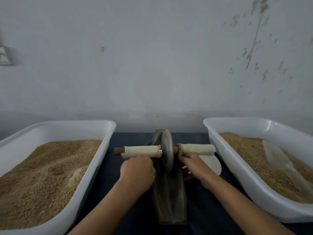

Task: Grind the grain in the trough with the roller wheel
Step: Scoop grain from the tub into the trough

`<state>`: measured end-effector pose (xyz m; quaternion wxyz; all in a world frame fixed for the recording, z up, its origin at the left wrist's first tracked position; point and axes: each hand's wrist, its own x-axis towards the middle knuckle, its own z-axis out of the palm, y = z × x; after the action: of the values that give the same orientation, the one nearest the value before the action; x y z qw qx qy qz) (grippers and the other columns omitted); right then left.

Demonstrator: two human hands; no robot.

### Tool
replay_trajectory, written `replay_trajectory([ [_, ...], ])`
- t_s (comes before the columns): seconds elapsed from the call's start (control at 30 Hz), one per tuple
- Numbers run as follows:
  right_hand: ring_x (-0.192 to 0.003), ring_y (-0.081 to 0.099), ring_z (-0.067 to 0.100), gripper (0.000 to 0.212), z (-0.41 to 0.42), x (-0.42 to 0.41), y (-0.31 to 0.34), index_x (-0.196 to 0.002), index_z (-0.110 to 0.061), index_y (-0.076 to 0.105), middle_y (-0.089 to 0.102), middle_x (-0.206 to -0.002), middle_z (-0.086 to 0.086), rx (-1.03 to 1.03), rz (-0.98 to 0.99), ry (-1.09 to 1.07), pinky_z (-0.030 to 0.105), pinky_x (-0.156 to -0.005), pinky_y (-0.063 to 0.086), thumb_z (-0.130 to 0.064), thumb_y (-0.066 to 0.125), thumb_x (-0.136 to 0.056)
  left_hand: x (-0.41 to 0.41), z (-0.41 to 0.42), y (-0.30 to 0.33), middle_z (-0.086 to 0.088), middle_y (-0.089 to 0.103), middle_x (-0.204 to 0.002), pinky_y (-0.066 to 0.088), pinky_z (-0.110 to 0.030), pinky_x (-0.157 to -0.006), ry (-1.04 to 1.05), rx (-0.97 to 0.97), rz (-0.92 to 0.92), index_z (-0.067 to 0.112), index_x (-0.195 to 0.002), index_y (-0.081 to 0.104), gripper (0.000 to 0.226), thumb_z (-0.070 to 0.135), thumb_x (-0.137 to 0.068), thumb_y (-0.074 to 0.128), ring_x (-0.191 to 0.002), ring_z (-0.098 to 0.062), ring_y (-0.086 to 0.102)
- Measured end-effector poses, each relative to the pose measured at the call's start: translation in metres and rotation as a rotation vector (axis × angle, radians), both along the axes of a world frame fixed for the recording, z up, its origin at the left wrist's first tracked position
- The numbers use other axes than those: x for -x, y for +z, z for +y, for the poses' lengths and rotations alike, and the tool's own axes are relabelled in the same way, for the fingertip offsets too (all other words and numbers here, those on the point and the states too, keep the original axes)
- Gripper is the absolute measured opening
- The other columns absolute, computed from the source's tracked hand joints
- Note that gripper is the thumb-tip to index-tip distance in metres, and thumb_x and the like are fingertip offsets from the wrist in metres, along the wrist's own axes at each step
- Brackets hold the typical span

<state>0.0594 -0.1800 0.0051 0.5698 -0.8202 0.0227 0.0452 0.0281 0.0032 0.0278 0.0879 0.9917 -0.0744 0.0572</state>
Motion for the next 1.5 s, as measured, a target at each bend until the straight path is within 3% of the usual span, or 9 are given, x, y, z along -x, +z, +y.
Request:
replay_trajectory([
  [0.07, -0.072, 0.067, 0.022, 0.023, -0.003, -0.001, 0.007, -0.092, -0.012, 0.064, 0.068, -0.084, 0.010, -0.005, 0.007, -0.010, 0.028, -0.054, 0.055, -0.028, 0.049, -0.099, 0.007, -0.005, 0.012, 0.007, 0.054, -0.086, 0.041, -0.020, -0.064, 0.020, -0.112, -0.254, 0.021, -0.099, 0.056, 0.019, 0.034, -0.097, 0.042, -0.076, -0.009, 0.054],
  [0.13, -0.069, 0.066, 0.021, 0.023, -0.003, -0.003, 0.012, -0.088, -0.012, 0.061, 0.067, -0.083, 0.011, 0.004, 0.012, -0.031, 0.026, -0.051, 0.055, -0.028, 0.048, -0.100, 0.001, -0.009, 0.016, 0.002, 0.052, -0.109, 0.041, -0.028, -0.084, -0.018, -0.191, -0.442, 0.019, -0.115, 0.047, 0.032, 0.042, -0.094, 0.046, -0.098, -0.015, 0.051],
  [0.27, -0.072, 0.066, 0.018, 0.020, -0.002, -0.002, 0.010, -0.095, -0.012, 0.060, 0.066, -0.084, 0.008, 0.063, -0.006, 0.001, 0.023, -0.051, 0.052, -0.026, 0.047, -0.101, -0.030, -0.005, 0.002, -0.005, 0.041, -0.134, 0.021, -0.043, -0.113, -0.087, -0.354, -0.272, 0.016, -0.133, 0.035, 0.068, 0.067, -0.088, 0.035, -0.126, -0.024, 0.038],
  [0.73, -0.069, 0.065, 0.010, 0.025, -0.017, -0.003, 0.043, -0.116, -0.006, 0.061, 0.063, -0.086, 0.002, 0.360, -0.120, 0.002, 0.023, -0.049, 0.054, -0.013, 0.047, -0.097, -0.078, 0.003, -0.009, -0.003, 0.055, -0.121, 0.036, -0.038, -0.096, -0.138, -0.220, -0.157, 0.024, -0.126, 0.042, 0.048, 0.059, -0.094, 0.032, -0.115, -0.023, 0.051],
  [0.9, -0.087, 0.066, 0.024, 0.027, -0.029, 0.000, 0.051, -0.100, 0.000, 0.070, 0.069, -0.102, 0.012, 0.559, -0.304, -0.123, 0.043, -0.082, 0.056, -0.007, 0.046, -0.092, -0.081, 0.004, -0.012, -0.004, 0.055, -0.121, 0.036, -0.038, -0.096, -0.130, -0.225, -0.158, 0.024, -0.127, 0.040, 0.048, 0.058, -0.094, 0.032, -0.115, -0.024, 0.051],
  [1.07, -0.087, 0.063, 0.041, 0.024, -0.063, -0.004, 0.063, -0.088, 0.012, 0.065, 0.065, -0.096, 0.026, 0.612, -0.430, -0.327, 0.048, -0.073, 0.054, 0.005, 0.042, -0.084, -0.083, 0.005, -0.013, -0.003, 0.054, -0.121, 0.036, -0.037, -0.096, -0.139, -0.210, -0.161, 0.025, -0.128, 0.040, 0.048, 0.057, -0.095, 0.032, -0.115, -0.023, 0.051],
  [1.13, -0.072, 0.052, 0.034, 0.023, -0.080, -0.010, 0.063, -0.061, -0.001, 0.047, 0.049, -0.070, 0.015, 0.696, -0.401, -0.384, 0.037, -0.056, 0.043, 0.005, 0.043, -0.083, -0.084, 0.005, -0.013, -0.002, 0.054, -0.122, 0.036, -0.036, -0.097, -0.143, -0.217, -0.164, 0.025, -0.130, 0.038, 0.048, 0.058, -0.095, 0.032, -0.115, -0.022, 0.050],
  [1.27, -0.069, 0.033, 0.021, 0.037, -0.110, -0.023, 0.056, -0.061, -0.019, 0.024, 0.025, -0.066, 0.001, 0.799, -0.300, -0.445, 0.026, -0.050, 0.020, -0.001, 0.045, -0.086, -0.085, 0.002, -0.014, -0.002, 0.054, -0.123, 0.037, -0.037, -0.093, -0.094, -0.298, -0.184, 0.026, -0.130, 0.038, 0.050, 0.060, -0.094, 0.030, -0.115, -0.024, 0.051],
  [1.5, -0.111, 0.049, 0.034, 0.011, -0.143, -0.028, 0.054, -0.088, -0.006, 0.051, 0.050, -0.112, 0.016, 0.903, -0.108, -0.533, 0.040, -0.086, 0.043, -0.002, 0.041, -0.091, -0.090, 0.005, -0.021, 0.000, 0.054, -0.124, 0.038, -0.036, -0.092, -0.091, -0.288, -0.214, 0.028, -0.133, 0.036, 0.054, 0.062, -0.093, 0.028, -0.115, -0.023, 0.052],
])
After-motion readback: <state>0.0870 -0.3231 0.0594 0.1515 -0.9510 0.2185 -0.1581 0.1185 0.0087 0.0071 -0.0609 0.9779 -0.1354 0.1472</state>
